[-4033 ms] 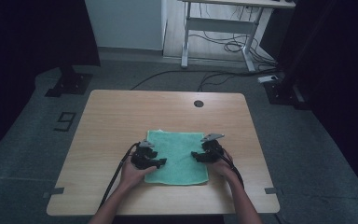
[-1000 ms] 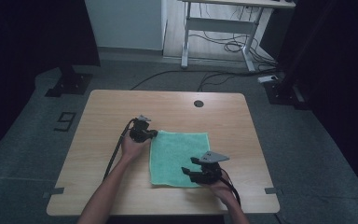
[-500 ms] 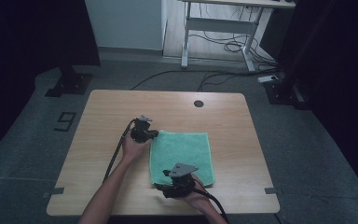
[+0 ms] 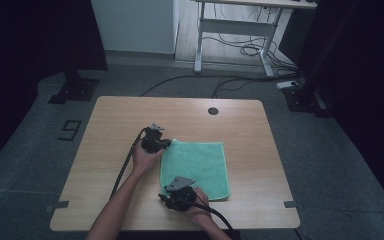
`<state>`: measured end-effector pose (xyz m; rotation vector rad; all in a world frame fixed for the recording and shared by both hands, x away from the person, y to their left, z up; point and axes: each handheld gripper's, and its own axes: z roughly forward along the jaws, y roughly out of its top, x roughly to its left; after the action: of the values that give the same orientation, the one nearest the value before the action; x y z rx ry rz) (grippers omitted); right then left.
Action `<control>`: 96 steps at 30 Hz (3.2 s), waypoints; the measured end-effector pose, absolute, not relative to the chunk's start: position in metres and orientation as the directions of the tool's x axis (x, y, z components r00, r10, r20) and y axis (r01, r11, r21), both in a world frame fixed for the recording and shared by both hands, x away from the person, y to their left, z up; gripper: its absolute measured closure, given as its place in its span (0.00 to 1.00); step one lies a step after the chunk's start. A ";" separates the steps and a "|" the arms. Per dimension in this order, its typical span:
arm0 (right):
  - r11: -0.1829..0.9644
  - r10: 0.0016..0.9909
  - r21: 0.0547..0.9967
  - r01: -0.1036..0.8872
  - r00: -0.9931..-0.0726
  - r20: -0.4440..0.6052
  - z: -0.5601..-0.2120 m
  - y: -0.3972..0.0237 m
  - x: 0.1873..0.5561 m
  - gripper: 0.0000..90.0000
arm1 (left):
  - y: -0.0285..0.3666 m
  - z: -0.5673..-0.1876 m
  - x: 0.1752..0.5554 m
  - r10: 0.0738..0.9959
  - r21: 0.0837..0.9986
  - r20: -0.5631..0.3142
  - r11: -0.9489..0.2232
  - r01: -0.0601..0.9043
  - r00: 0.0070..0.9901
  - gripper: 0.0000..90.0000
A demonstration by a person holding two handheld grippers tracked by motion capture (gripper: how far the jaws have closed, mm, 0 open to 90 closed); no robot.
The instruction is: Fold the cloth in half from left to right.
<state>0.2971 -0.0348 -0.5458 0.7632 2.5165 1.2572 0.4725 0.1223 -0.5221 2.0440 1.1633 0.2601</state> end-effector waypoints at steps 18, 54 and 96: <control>0.401 0.544 0.832 0.383 -0.830 0.120 -0.531 -0.060 0.301 0.98 | 0.129 -0.501 0.464 0.797 0.732 -0.188 -0.275 0.623 0.573 0.95; 0.325 0.451 0.882 0.341 -0.876 0.172 -0.508 -0.020 0.296 0.98 | 0.143 -0.446 0.467 0.804 0.733 -0.133 -0.314 0.604 0.579 0.96; 0.235 0.568 0.891 0.389 -0.799 0.199 -0.519 -0.091 0.280 0.97 | 0.068 -0.490 0.486 0.802 0.652 -0.122 -0.380 0.656 0.585 0.94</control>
<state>0.2804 -0.0910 -0.5185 0.9142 2.3326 1.6037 0.4861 0.0675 -0.4899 2.1456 1.1537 0.2811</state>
